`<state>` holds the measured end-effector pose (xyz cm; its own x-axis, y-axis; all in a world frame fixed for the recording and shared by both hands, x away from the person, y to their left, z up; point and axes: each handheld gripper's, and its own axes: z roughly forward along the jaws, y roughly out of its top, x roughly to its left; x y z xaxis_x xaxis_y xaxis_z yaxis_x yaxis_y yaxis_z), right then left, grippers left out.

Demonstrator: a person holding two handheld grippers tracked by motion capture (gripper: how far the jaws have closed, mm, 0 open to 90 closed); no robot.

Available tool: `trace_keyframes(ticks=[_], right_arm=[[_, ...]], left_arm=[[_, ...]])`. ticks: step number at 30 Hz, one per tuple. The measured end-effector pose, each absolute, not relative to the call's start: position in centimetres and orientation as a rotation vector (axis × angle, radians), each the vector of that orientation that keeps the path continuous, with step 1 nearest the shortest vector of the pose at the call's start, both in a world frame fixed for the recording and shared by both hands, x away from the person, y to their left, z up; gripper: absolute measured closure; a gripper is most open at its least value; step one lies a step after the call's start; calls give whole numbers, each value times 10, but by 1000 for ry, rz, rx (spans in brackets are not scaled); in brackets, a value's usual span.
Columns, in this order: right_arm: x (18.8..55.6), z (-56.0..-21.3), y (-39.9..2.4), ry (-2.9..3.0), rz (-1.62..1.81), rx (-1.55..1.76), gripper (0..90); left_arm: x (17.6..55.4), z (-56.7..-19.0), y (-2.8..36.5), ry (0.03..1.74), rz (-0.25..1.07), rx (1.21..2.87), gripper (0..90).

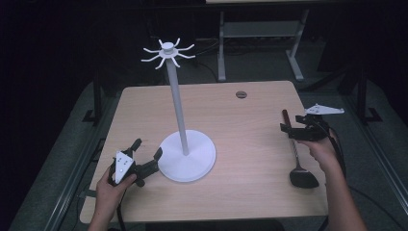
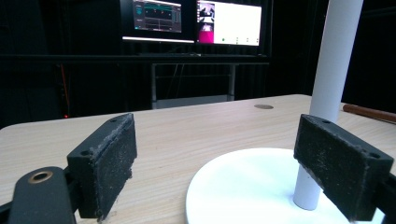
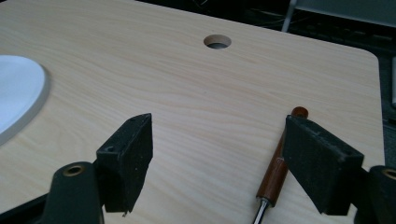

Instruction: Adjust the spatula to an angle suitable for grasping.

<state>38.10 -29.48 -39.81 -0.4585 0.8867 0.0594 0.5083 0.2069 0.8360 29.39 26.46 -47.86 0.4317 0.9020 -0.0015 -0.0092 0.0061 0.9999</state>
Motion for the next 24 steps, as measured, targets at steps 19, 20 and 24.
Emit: trace_keyframes(ticks=[19, 20, 24], right_arm=[[421, -421, -319, 1992, 1067, 1373, 664], [421, -423, -321, 1982, 1059, 1378, 703], [423, -433, -330, 1985, 1044, 1409, 865]], left_arm=[[293, -479, 266, 867, 868, 1373, 125], [293, -479, 266, 865, 869, 1375, 125], [293, -479, 266, 866, 867, 1373, 125]])
